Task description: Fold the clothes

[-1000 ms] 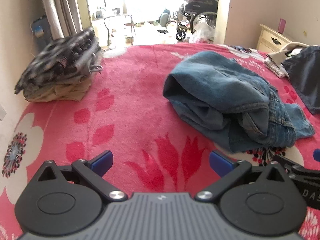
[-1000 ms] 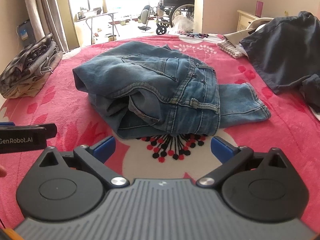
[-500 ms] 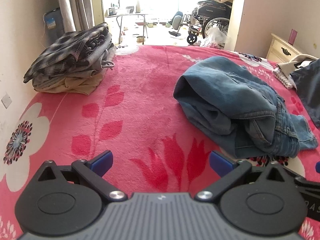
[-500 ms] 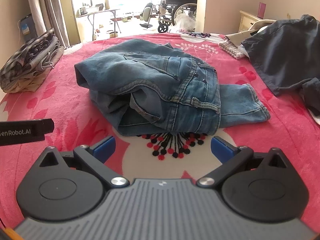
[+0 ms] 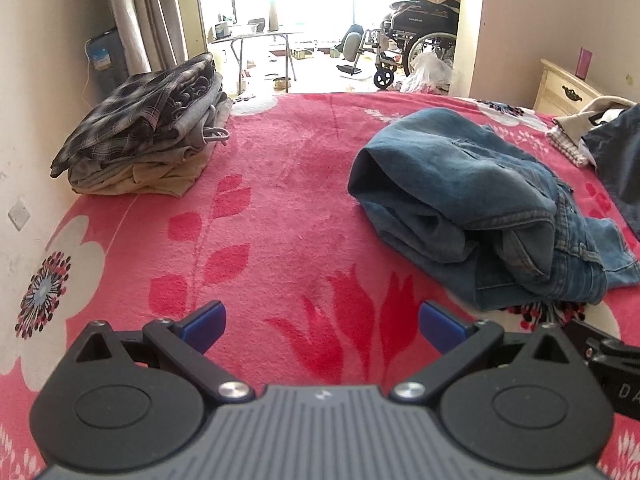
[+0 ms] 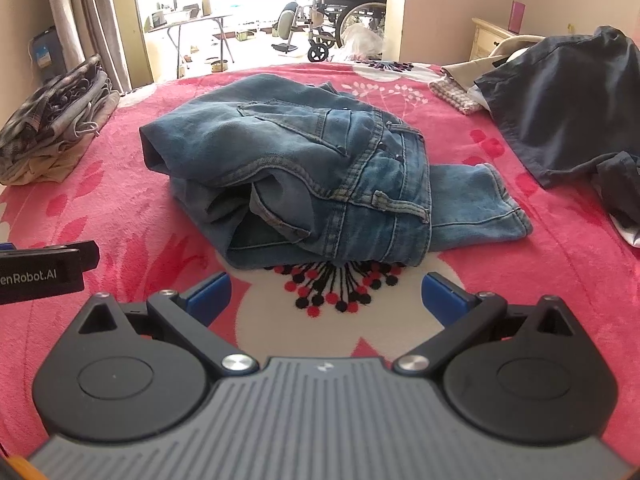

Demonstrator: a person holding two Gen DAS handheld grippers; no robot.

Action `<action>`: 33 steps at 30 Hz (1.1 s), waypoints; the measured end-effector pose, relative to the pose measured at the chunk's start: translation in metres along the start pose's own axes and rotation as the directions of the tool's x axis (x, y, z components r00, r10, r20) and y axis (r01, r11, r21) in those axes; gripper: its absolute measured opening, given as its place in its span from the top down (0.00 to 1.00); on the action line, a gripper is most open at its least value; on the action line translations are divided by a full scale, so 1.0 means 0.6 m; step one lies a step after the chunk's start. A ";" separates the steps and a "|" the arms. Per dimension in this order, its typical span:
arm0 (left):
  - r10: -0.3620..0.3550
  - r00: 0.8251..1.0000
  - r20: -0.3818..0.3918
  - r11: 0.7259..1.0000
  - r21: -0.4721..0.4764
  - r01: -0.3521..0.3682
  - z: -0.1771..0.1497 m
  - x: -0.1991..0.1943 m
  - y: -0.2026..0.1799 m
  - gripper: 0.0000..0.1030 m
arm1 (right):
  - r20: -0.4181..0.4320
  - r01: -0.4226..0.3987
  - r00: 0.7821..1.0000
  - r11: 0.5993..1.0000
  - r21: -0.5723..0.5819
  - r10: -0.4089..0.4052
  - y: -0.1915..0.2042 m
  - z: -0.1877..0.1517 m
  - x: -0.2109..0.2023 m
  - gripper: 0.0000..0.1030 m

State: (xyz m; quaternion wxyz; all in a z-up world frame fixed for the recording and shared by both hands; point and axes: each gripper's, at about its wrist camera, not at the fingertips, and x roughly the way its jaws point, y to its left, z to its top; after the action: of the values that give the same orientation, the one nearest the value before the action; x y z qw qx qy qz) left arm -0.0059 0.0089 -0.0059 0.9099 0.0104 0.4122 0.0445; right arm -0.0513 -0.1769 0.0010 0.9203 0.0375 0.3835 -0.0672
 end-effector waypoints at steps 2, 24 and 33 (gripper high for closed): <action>0.003 1.000 -0.003 1.000 0.003 -0.003 -0.001 0.001 0.000 0.00 | -0.001 0.001 1.000 1.000 -0.001 -0.001 0.000 0.000 0.001 0.01; 0.006 1.000 -0.019 1.000 0.018 -0.006 -0.006 0.007 0.001 0.00 | -0.013 0.005 1.000 1.000 -0.003 -0.005 0.003 -0.001 0.004 0.01; 0.006 1.000 -0.018 0.999 0.033 -0.006 -0.009 0.008 -0.001 0.00 | -0.017 0.000 1.000 1.000 -0.001 0.000 0.005 -0.002 0.006 0.01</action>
State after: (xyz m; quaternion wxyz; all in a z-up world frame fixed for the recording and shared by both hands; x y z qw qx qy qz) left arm -0.0068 0.0084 -0.0131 0.9058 0.0261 0.4210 0.0406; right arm -0.0491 -0.1739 -0.0023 0.9169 0.0375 0.3916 -0.0668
